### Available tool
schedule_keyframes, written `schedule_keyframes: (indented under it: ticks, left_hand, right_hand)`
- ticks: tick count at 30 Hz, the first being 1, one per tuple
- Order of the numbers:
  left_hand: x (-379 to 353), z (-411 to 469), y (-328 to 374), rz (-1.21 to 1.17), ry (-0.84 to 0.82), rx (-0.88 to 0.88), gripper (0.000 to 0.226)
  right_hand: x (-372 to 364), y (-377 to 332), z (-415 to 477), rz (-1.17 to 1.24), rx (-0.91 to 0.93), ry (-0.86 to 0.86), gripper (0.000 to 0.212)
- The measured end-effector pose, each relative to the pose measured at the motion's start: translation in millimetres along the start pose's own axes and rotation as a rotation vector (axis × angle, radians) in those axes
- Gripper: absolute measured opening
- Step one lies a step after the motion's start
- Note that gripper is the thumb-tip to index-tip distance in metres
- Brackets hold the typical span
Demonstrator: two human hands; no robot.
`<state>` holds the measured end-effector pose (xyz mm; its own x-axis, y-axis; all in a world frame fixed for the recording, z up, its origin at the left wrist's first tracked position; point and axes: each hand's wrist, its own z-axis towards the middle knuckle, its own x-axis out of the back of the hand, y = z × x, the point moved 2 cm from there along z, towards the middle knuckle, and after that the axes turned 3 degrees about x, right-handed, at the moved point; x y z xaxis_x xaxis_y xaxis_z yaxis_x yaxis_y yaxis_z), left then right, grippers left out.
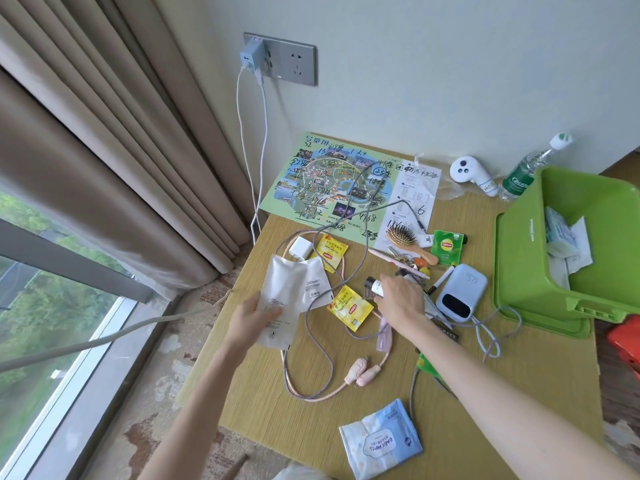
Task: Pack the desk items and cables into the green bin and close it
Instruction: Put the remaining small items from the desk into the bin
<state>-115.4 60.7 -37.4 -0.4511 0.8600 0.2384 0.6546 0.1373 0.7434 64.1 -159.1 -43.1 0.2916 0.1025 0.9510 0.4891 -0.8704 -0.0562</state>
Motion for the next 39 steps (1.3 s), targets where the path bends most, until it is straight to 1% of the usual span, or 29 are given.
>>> schedule_keyframes:
  ticks: [2, 5, 8, 10, 12, 14, 17, 21, 23, 24, 27, 28, 30, 33, 35, 37, 38, 39]
  left_hand:
    - [-1, 2, 8, -0.054, -0.021, -0.017, 0.016]
    - [-6, 8, 16, -0.127, -0.003, 0.007, 0.029]
    - [-13, 16, 20, -0.115, 0.017, 0.05, 0.046]
    - [-20, 21, 22, -0.058, -0.004, 0.063, 0.052]
    - [-27, 28, 22, 0.026, 0.003, 0.06, 0.047]
    - [-35, 37, 20, 0.086, 0.051, 0.058, 0.04]
    - [-47, 47, 22, 0.227, 0.125, 0.038, 0.03]
    - [-61, 49, 23, 0.366, 0.226, 0.078, 0.021]
    - [-68, 49, 23, 0.429, 0.253, 0.097, 0.026]
    - [-72, 50, 24, 0.453, 0.261, 0.108, 0.035]
    - [-83, 51, 29, 0.445, 0.285, 0.147, 0.072]
    - [-87, 52, 32, 0.445, 0.296, 0.142, 0.082]
    - [-94, 55, 37, 0.471, 0.312, 0.132, 0.092]
    - [-100, 63, 40, 0.531, 0.316, 0.17, 0.101]
    - [-100, 70, 40, 0.518, 0.303, 0.223, 0.105]
    - [-98, 78, 38, 0.424, 0.284, 0.29, 0.104]
    - [-98, 82, 36, 0.376, 0.267, 0.312, 0.099]
    - [-97, 86, 34, 0.344, 0.242, 0.323, 0.089]
  right_hand:
    - [1, 6, -1, 0.007, -0.038, 0.021, 0.018]
    - [3, 7, -2, -0.018, -0.069, 0.058, 0.019]
    - [1, -1, -1, -0.014, -0.002, 0.112, 0.021]
    - [-3, -13, 0, 0.048, 0.064, 0.102, 0.029]
    - [-9, -26, 0, 0.067, 0.105, 0.053, 0.041]
    - [-16, -36, 1, 0.052, 0.103, 0.0, 0.056]
    - [-28, -44, -1, -0.004, 0.071, -0.054, 0.064]
    - [-37, -45, -5, 0.015, 0.027, -0.045, 0.059]
    - [-37, -44, -6, 0.051, 0.01, -0.033, 0.056]
    - [-36, -43, -7, 0.071, 0.006, -0.03, 0.055]
    - [-31, -37, -8, 0.151, -0.031, -0.008, 0.046]
    - [-29, -34, -8, 0.17, -0.047, -0.001, 0.042]
    - [-26, -30, -9, 0.185, -0.065, 0.014, 0.037]
    - [-25, -24, -12, 0.22, -0.073, 0.043, 0.031]
    - [-23, -22, -13, 0.265, -0.062, 0.06, 0.025]
    - [-19, -20, -13, 0.314, -0.054, 0.08, 0.026]
    - [-16, -19, -11, 0.335, -0.05, 0.086, 0.028]
    - [-13, -19, -9, 0.356, -0.043, 0.09, 0.029]
